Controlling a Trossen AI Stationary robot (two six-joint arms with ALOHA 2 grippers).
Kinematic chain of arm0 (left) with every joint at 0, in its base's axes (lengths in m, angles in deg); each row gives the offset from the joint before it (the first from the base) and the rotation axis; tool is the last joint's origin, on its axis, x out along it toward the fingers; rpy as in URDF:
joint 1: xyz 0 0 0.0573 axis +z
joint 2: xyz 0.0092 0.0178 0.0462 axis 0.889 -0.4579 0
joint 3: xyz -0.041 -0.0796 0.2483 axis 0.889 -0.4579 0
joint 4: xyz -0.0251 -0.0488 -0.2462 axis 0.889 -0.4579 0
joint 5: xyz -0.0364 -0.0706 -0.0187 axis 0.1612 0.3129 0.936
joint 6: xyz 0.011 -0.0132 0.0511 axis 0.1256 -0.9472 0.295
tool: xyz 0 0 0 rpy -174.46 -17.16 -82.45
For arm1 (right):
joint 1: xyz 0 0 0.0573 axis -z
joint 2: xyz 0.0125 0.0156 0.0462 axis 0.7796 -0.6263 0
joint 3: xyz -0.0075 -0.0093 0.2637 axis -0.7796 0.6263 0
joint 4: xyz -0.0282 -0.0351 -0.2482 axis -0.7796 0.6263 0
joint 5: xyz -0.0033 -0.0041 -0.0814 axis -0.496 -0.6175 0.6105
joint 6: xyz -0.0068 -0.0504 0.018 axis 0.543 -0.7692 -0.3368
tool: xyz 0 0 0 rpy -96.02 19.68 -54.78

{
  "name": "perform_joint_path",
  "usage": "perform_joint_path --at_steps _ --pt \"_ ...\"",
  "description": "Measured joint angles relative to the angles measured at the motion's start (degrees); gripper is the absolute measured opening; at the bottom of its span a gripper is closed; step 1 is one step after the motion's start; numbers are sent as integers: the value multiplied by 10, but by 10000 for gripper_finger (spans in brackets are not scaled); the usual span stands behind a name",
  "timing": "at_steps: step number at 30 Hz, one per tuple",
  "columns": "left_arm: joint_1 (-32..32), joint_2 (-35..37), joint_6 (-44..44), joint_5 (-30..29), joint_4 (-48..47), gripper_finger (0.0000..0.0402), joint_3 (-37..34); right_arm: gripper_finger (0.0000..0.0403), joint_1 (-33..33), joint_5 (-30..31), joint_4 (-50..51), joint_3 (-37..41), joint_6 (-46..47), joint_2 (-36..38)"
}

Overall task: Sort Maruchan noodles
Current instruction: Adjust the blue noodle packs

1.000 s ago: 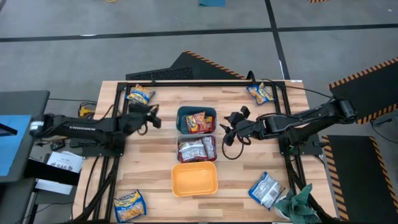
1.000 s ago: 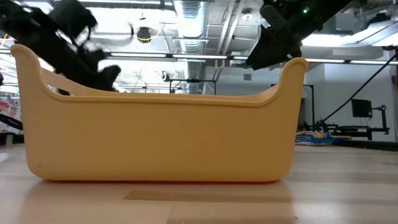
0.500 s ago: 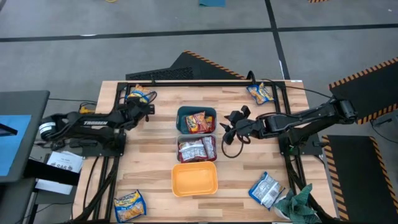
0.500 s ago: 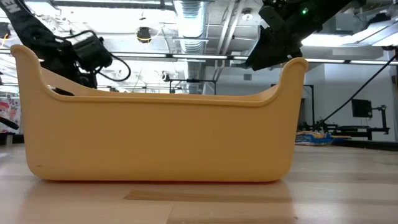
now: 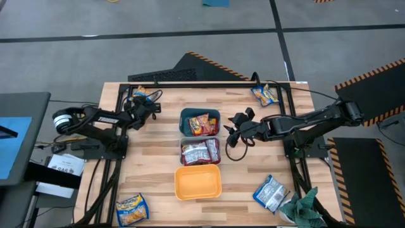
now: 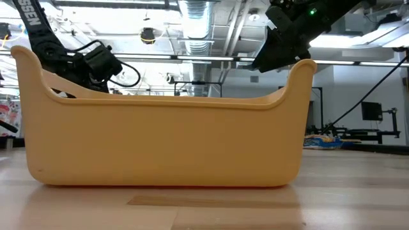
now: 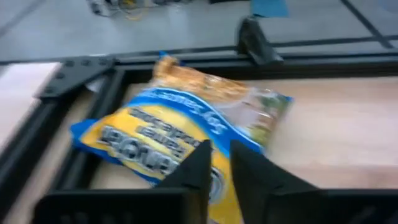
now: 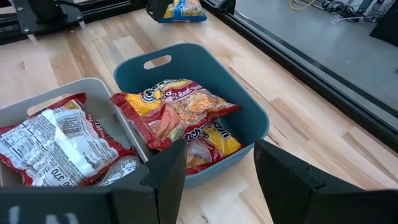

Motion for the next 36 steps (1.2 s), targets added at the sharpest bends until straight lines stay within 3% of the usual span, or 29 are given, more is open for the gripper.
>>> perform_joint_path --at_steps 2,7,17,27,31,36 --pt "12 -4 -2 -16 -6 9 0 210 0 0 0 0 0 0" --pt "47 -25 -31 -10 -2 1 0 210 0 0 0 0 0 0" --pt "51 -102 -8 66 67 0 1 210 0 0 1 0 0 0" --pt "-45 -82 9 110 -25 0 4 210 -1 -2 15 0 -1 0" --pt "-103 -36 -12 124 -94 0 3 210 -1 -2 14 0 0 0" --pt "-177 52 -54 184 -193 0 0 210 -1 -2 13 0 0 0"
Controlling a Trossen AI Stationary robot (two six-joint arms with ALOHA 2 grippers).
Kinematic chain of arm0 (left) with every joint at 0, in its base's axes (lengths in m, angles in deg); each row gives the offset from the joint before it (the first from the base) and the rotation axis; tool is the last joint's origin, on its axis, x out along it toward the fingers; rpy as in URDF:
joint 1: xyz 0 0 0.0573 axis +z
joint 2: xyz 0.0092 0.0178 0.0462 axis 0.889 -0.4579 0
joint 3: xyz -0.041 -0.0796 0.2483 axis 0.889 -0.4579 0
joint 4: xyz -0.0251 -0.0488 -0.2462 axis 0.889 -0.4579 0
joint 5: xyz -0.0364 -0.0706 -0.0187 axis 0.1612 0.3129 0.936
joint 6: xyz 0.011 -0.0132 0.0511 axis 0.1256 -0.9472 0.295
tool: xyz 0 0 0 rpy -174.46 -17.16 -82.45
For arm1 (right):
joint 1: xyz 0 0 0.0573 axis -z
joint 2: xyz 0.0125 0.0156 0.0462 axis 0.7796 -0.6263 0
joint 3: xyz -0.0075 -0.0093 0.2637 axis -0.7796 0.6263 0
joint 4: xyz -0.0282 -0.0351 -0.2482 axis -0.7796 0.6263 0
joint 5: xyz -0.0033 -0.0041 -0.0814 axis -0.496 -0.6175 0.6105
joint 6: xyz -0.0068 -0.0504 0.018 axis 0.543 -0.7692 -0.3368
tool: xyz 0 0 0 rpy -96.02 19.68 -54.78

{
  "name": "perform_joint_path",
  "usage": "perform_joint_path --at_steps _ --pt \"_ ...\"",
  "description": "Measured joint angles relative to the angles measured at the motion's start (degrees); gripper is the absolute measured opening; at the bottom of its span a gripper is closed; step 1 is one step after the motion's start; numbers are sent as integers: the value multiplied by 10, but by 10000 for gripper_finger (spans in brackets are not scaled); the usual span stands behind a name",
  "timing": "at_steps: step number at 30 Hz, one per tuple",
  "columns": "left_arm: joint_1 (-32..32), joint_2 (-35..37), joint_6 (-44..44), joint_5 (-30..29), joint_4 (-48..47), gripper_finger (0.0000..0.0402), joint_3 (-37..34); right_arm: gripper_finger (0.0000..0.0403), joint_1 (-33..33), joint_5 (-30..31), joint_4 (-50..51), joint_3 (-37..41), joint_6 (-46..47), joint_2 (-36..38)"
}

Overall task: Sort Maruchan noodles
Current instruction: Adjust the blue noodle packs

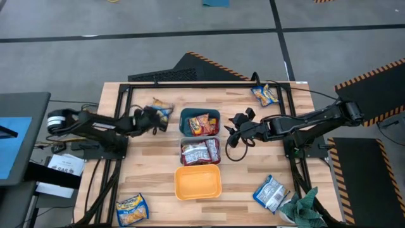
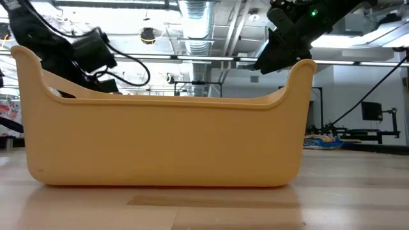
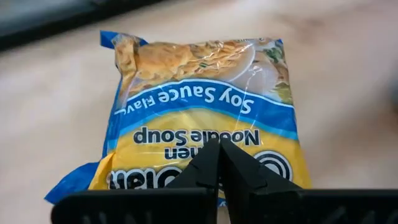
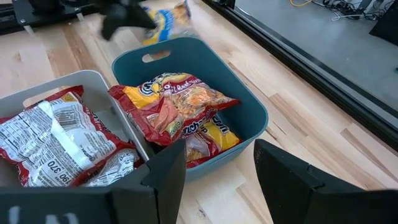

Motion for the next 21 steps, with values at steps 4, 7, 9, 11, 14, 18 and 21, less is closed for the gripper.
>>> perform_joint_path --at_steps 4,7,9,11,14,18,21 --pt "-62 69 -37 43 -74 0 -1 210 0 0 1 0 0 0" --pt "-101 118 -60 50 -107 0 -2 210 0 -2 1 0 0 0" --pt "-114 152 -54 51 -107 0 -1 210 0 -1 1 0 0 0" --pt "-119 189 -42 47 -114 0 6 210 2 2 2 0 6 0" --pt "-119 244 1 31 -99 0 33 210 18 30 5 0 29 0" --pt "-119 301 76 3 -94 0 61 210 67 82 24 0 31 0" --pt "-119 335 115 -6 -85 0 79 209 131 85 60 0 63 0"
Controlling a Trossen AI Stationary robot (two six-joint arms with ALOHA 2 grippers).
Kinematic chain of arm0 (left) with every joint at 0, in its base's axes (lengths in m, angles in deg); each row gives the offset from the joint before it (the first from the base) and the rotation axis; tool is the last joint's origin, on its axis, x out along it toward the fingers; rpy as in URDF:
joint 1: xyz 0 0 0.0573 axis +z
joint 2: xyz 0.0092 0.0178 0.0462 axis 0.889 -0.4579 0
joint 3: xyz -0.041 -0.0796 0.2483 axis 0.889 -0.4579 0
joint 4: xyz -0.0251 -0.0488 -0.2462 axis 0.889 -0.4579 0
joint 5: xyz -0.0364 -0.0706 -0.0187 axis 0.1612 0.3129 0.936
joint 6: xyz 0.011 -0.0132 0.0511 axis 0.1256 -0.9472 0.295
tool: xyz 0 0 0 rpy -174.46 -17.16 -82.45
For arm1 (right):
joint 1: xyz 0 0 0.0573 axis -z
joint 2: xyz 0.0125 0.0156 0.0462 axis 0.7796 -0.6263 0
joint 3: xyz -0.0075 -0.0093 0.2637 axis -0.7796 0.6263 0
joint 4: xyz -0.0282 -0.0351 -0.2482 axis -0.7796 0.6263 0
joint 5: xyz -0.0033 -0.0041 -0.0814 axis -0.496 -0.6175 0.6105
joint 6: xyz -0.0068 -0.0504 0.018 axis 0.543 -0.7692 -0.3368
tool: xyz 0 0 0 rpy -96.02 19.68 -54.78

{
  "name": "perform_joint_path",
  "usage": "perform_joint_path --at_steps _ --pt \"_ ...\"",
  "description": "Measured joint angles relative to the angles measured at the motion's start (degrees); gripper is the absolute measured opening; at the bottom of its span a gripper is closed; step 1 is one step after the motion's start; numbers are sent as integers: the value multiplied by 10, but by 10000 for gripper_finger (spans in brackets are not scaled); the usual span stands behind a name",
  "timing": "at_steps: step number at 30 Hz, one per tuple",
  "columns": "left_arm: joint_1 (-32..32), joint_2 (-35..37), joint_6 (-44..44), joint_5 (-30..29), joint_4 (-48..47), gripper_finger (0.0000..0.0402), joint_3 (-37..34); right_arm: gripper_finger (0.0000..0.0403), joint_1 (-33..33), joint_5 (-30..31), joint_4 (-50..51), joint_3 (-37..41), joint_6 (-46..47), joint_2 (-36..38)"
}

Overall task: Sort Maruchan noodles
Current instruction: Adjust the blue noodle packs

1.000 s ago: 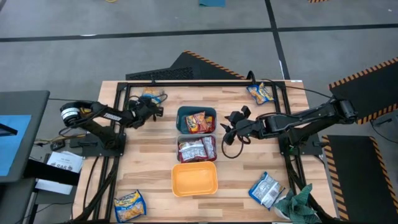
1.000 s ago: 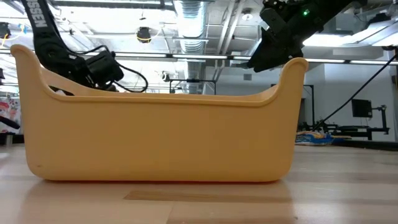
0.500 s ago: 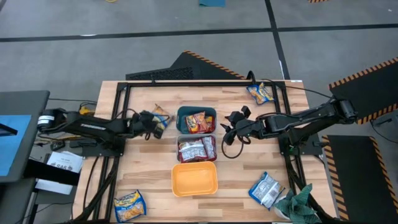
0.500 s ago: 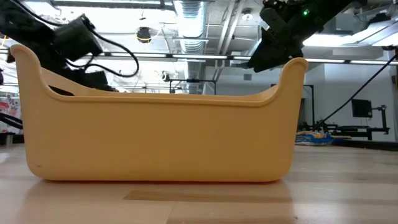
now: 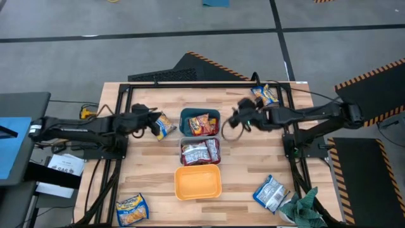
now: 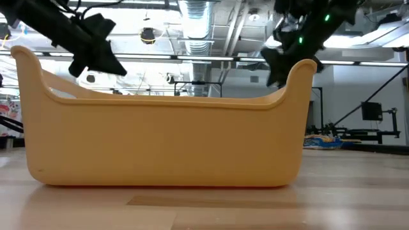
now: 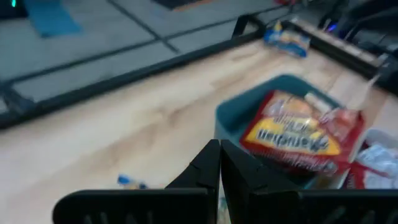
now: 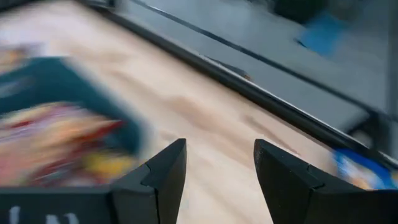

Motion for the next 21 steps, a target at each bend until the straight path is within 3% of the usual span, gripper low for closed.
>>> perform_joint_path --at_steps 4,8,15,21 --pt "0 24 36 15 23 0 0 203 96 -10 79 2 69 0" --pt "0 26 52 23 20 0 0 191 175 -20 73 53 114 0" --pt "0 25 53 22 22 0 0 154 285 -26 -44 161 195 0" --pt "0 30 53 22 34 0 0 89 320 -25 -118 204 209 0"
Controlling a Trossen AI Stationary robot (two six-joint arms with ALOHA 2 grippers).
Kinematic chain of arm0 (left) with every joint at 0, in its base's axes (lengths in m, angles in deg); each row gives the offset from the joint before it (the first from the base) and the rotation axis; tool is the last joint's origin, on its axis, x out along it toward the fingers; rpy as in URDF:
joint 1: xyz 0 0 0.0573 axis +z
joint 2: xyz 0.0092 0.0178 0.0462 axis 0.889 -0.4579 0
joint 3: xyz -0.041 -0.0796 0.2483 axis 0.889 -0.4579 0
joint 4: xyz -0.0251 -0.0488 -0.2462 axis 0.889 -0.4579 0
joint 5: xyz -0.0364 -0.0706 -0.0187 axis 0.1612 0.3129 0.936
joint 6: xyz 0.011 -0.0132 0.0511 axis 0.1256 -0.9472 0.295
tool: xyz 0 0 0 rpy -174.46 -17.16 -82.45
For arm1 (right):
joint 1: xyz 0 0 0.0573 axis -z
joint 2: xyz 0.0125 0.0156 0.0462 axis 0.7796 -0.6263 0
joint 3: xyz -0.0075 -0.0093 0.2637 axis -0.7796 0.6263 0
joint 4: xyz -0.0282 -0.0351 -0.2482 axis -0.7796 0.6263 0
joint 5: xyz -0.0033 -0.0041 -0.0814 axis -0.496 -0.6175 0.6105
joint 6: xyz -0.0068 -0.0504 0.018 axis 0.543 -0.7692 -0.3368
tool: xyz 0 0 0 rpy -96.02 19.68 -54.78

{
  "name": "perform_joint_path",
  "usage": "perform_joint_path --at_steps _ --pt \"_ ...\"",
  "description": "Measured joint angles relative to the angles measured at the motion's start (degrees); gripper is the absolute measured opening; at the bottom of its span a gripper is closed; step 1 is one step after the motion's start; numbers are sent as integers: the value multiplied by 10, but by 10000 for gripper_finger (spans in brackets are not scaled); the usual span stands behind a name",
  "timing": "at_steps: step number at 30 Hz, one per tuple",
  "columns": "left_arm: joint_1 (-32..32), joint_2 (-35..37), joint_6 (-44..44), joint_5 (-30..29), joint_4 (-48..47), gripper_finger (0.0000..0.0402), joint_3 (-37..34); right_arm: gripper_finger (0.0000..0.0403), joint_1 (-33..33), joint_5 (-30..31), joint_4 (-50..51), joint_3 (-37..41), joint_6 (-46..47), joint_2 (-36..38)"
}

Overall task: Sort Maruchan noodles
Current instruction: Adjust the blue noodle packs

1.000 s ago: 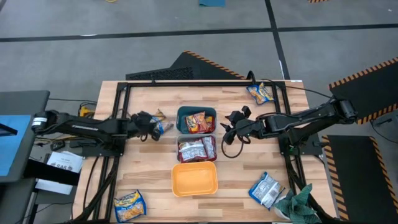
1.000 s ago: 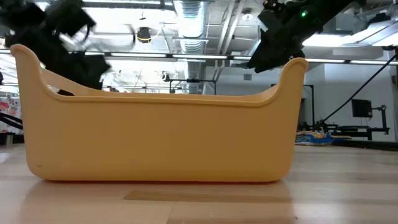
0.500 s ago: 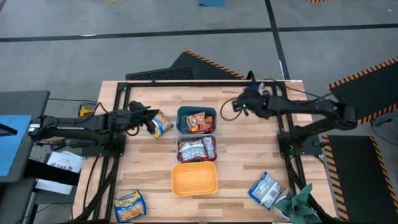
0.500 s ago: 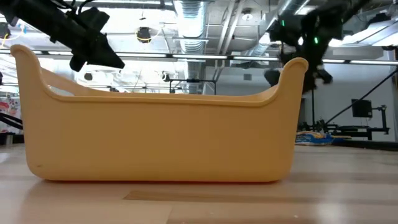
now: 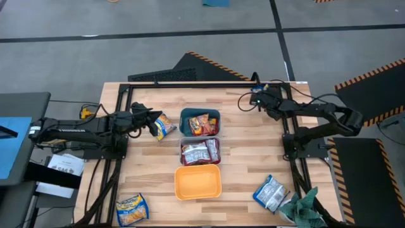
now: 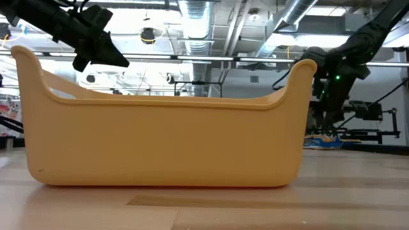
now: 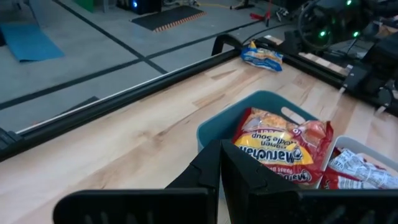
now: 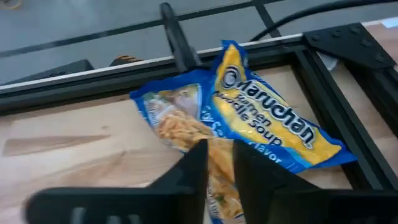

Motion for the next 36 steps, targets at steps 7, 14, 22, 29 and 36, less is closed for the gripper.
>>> perform_joint_path --at_steps 7,14,22,29,36 --pt "0 0 1 0 5 0 0 11 20 34 -16 3 -19 0" --pt "0 0 14 0 15 0 0 11 28 32 -38 3 -12 -70" --pt "0 0 19 0 19 0 0 13 30 61 -121 -2 -26 -178" --pt "0 0 21 3 21 0 1 14 -43 47 -80 -3 -52 -169" --pt "0 0 20 23 20 0 1 14 -212 13 58 -2 -10 -104"
